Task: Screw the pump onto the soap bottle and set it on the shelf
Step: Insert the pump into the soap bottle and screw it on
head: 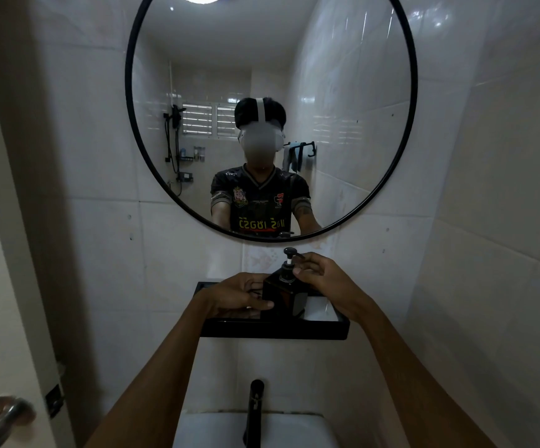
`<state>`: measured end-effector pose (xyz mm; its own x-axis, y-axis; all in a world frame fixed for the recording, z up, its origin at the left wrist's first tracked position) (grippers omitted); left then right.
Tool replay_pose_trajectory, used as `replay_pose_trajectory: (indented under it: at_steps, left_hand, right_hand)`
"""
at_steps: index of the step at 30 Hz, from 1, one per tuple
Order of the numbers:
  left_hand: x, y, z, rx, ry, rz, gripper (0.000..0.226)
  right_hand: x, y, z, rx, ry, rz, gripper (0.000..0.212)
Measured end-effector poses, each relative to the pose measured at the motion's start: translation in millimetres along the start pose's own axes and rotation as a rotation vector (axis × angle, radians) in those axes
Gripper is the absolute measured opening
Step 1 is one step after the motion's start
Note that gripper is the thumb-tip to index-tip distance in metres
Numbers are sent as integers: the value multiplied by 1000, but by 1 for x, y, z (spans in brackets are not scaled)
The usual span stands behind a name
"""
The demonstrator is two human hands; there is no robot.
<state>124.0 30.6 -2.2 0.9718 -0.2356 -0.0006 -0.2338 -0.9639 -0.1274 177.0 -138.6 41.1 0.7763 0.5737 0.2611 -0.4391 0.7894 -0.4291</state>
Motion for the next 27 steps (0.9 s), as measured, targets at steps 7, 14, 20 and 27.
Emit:
replay_pose_trajectory:
  at_steps: [7, 14, 20, 27]
  left_hand:
    - [1, -2, 0, 19, 3, 1, 62]
    - [-1, 0, 0, 10, 7, 2, 61]
    - [-3, 0, -2, 34, 11, -17, 63]
    - [-5, 2, -5, 34, 10, -23, 61]
  right_hand:
    - [0, 1, 1, -31, -21, 29, 30]
    - [0, 4, 2, -46, -26, 74, 34]
    - [0, 1, 2, -26, -18, 44, 31]
    - [-3, 4, 6, -37, -33, 62, 22]
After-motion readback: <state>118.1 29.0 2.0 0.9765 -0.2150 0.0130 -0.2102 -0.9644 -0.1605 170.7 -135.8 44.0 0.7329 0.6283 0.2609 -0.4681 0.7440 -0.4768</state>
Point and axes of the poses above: each hand's wrist, its own x-axis towards the middle knuckle, its own y-axis out of the palm, z = x × y, the point moved 7 cm from there along x, towards the middle knuckle, and after that the axes turned 11 degrees about -x, right-handed, at the moved point
